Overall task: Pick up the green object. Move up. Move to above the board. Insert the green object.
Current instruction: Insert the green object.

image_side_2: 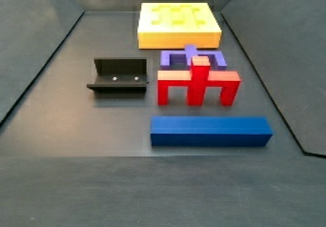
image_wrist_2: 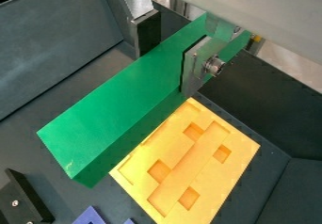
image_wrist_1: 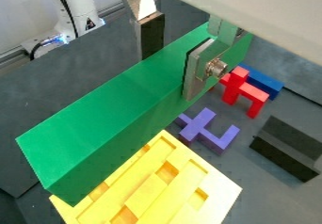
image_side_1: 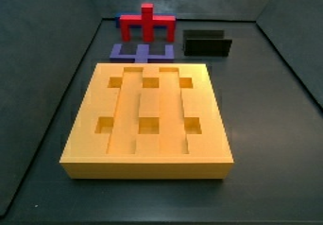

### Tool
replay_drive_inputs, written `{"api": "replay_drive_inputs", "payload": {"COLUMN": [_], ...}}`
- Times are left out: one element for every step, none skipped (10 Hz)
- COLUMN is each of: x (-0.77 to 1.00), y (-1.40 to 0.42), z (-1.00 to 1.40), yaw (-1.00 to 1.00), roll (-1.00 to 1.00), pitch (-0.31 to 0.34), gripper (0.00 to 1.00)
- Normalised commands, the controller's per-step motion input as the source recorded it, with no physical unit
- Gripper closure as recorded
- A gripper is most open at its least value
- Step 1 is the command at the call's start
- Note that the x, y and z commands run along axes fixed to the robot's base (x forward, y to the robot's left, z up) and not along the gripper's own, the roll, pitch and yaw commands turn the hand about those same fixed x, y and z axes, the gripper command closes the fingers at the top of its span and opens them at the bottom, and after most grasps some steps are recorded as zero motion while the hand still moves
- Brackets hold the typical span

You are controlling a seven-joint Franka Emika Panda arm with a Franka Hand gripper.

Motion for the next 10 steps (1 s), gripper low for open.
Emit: {"api": "replay_drive_inputs", "payload": {"x": [-0.37,-0.43,-0.40,-0.29,-0.01,0.00,0.00,0.00,-0.03,-0.01], "y": [0.01,0.00,0.00,-0.05,-0.13,-0.14,-0.14,-0.10,-0.05,-0.09], "z": [-0.55,-0.86,-1.00,-1.00,-0.87,-0.75,-0.79,-0.82,-0.84,-0.84], "yaw": [0.00,-0.02,0.00,0.00,0.13,0.26,0.24,0.20,0.15,0.11], "roll": [0.07,0.02,0.00,0.00,-0.10,-0.16,-0.14,-0.11,0.00,0.00], "pitch": [0.000,0.000,0.000,0.000,-0.034,-0.053,-0.044,-0.054,-0.060,-0.054], "gripper": [1.00,1.00,1.00,1.00,1.00,1.00,1.00,1.00,1.00,1.00]}}
